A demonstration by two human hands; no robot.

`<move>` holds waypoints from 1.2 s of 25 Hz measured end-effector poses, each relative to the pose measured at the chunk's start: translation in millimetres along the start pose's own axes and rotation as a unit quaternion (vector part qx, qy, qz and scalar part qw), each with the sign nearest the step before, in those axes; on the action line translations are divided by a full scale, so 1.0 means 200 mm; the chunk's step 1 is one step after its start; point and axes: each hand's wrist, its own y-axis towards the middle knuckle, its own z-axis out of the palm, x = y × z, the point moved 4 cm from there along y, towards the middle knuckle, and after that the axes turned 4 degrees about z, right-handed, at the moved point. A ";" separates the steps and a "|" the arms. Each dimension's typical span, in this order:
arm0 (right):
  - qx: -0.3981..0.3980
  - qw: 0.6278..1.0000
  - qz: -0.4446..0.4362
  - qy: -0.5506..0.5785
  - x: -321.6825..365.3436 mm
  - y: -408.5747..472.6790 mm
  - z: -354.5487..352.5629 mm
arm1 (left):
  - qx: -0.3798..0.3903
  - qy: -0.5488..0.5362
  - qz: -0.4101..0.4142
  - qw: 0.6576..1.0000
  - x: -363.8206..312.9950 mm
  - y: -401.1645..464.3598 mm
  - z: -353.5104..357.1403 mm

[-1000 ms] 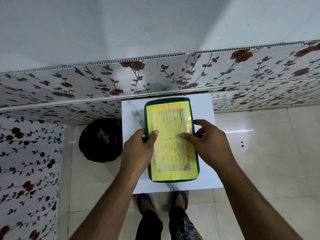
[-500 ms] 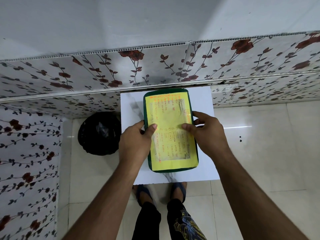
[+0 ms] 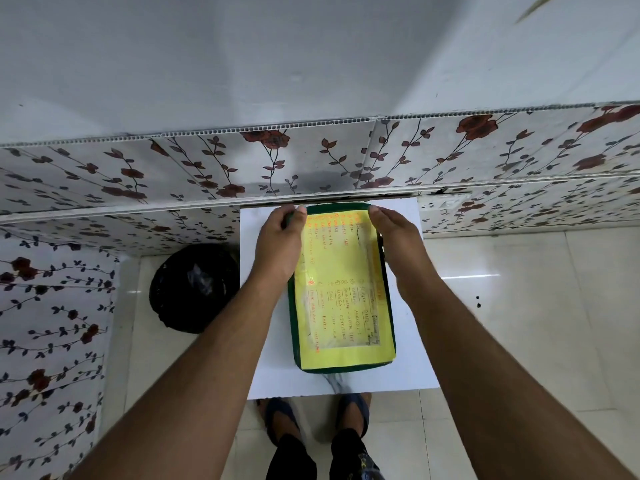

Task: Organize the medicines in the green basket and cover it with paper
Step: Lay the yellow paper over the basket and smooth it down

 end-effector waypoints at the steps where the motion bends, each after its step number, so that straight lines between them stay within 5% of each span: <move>1: -0.001 1.000 0.001 0.012 0.02 0.02 0.04 | 0.003 -0.003 0.000 1.000 0.00 0.02 0.02; 9: -0.058 0.998 -0.006 0.039 0.05 0.09 0.11 | -0.030 -0.109 -0.019 0.993 0.02 0.10 0.05; 13: -0.065 0.996 -0.047 0.028 0.05 0.07 0.11 | -0.058 -0.073 0.037 0.995 0.01 0.07 0.05; 21: -0.014 0.998 -0.034 -0.042 0.01 -0.01 0.04 | 0.009 -0.056 0.052 0.997 0.07 -0.03 0.02; 30: 0.019 0.978 0.017 -0.209 -0.24 -0.45 -0.14 | 0.039 0.139 0.005 0.990 0.27 -0.42 -0.11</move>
